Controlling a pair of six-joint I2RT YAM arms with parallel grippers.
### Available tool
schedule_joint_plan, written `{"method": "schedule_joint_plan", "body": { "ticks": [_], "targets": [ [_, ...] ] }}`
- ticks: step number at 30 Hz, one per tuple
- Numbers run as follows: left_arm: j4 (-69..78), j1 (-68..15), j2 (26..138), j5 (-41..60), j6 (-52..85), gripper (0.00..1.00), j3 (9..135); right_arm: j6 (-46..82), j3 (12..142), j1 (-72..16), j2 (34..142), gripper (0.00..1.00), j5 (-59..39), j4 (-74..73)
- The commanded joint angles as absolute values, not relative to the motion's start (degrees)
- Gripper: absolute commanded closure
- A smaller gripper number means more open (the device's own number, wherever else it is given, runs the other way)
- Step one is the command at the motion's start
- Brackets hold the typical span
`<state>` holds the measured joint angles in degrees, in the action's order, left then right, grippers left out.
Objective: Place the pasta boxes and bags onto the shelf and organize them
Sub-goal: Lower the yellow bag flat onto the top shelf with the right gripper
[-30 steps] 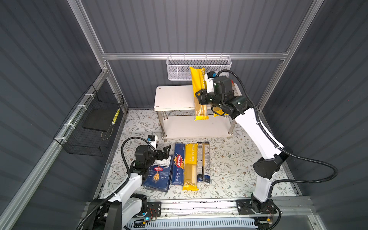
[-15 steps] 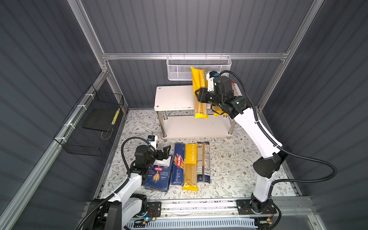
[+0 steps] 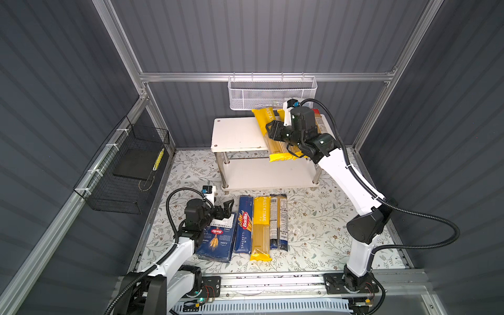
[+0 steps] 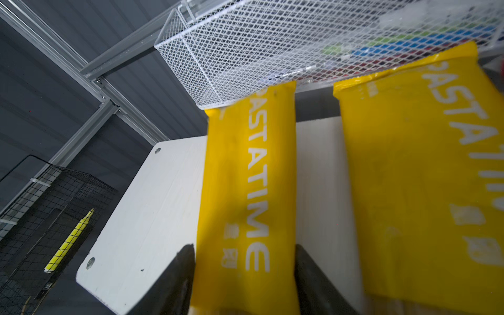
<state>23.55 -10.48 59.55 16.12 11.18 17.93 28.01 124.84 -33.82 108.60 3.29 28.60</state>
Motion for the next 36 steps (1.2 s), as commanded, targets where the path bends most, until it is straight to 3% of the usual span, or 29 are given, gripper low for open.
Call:
{"method": "schedule_joint_plan", "body": {
  "ticks": [1,7,12,16,25,36],
  "targets": [
    [23.14,-10.72,59.71,16.26,10.91,0.00,19.63,27.38,125.11,-33.49,106.43,0.40,3.67,22.59],
    [23.14,-10.73,59.85,16.26,10.97,0.01,19.63,22.61,124.29,-35.28,102.74,0.35,1.28,25.47],
    [23.15,-10.73,59.70,16.24,10.90,0.00,19.56,16.96,115.33,-38.21,94.40,0.34,-2.31,27.76],
    [23.72,-10.73,58.62,15.75,11.07,0.00,18.74,10.23,104.82,-44.33,85.55,0.34,4.28,30.66],
    [24.50,-10.72,59.46,16.22,11.38,0.00,18.68,14.84,84.49,-46.32,71.49,0.34,3.07,28.70],
    [24.62,-10.72,59.64,16.39,11.36,0.00,18.81,18.73,83.89,-46.32,71.34,0.32,-1.15,31.10]
  ]
}}
